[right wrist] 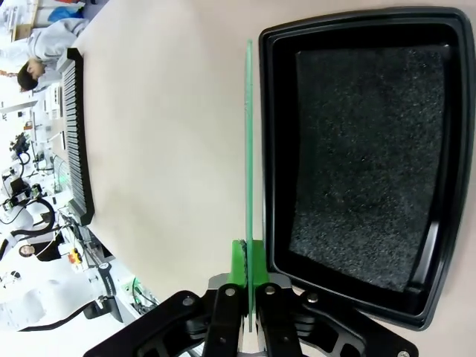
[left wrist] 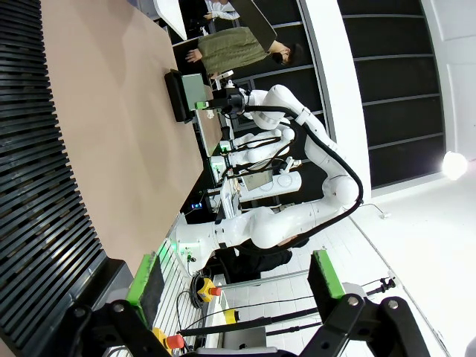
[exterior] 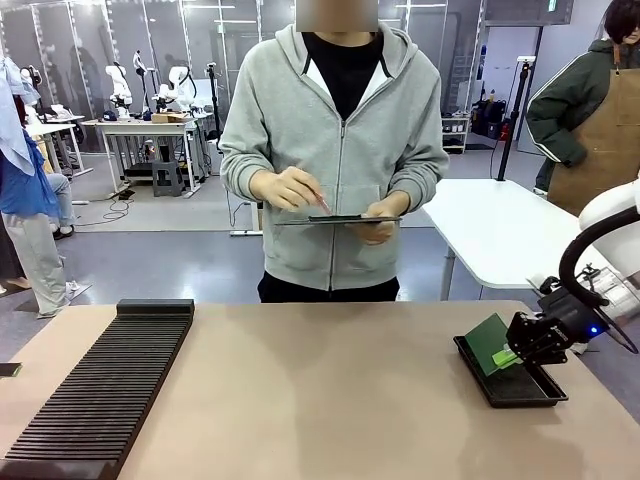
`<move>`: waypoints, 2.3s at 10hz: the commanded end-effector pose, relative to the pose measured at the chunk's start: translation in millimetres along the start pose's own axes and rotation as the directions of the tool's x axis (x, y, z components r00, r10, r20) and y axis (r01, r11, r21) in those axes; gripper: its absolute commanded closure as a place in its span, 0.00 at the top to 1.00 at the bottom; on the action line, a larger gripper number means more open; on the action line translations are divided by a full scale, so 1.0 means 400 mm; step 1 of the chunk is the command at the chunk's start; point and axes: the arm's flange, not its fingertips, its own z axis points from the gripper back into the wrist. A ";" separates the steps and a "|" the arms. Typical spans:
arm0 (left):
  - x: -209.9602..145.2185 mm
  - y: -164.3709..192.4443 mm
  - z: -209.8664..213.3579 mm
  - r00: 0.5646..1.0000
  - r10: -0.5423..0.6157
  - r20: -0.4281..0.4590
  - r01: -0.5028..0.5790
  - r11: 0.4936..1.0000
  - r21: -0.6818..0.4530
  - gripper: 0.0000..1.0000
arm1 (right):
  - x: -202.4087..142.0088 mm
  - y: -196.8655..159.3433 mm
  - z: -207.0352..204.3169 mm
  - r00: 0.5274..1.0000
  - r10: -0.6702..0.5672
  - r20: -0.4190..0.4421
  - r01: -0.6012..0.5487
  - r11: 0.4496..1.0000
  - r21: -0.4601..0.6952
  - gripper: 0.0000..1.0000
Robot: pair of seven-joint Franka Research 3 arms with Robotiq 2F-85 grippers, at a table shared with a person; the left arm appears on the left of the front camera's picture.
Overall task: Inspect the PCB.
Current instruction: Place the Blank PCB in the ESD tray.
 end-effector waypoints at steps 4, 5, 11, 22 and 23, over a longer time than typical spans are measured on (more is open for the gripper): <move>-0.002 -0.002 0.002 1.000 0.003 -0.004 -0.003 1.000 0.004 1.00 | 0.031 -0.023 -0.038 0.999 0.040 0.010 -0.038 0.994 -0.102 0.03; -0.002 -0.002 0.002 1.000 0.003 -0.004 -0.003 1.000 0.004 1.00 | 0.038 -0.027 -0.042 0.999 0.037 0.004 -0.036 0.994 -0.107 0.03; -0.002 -0.002 0.002 1.000 0.003 -0.004 -0.003 1.000 0.004 1.00 | 0.041 -0.027 -0.045 0.999 0.035 0.013 -0.032 0.987 -0.159 0.47; -0.002 -0.002 0.002 1.000 0.003 -0.004 -0.003 1.000 0.004 1.00 | -0.039 0.052 0.016 0.975 0.117 0.188 -0.025 0.902 -0.431 1.00; -0.002 -0.002 0.002 1.000 0.003 -0.004 -0.003 1.000 0.004 1.00 | -0.039 0.048 0.015 0.981 0.099 0.165 -0.022 0.909 -0.415 1.00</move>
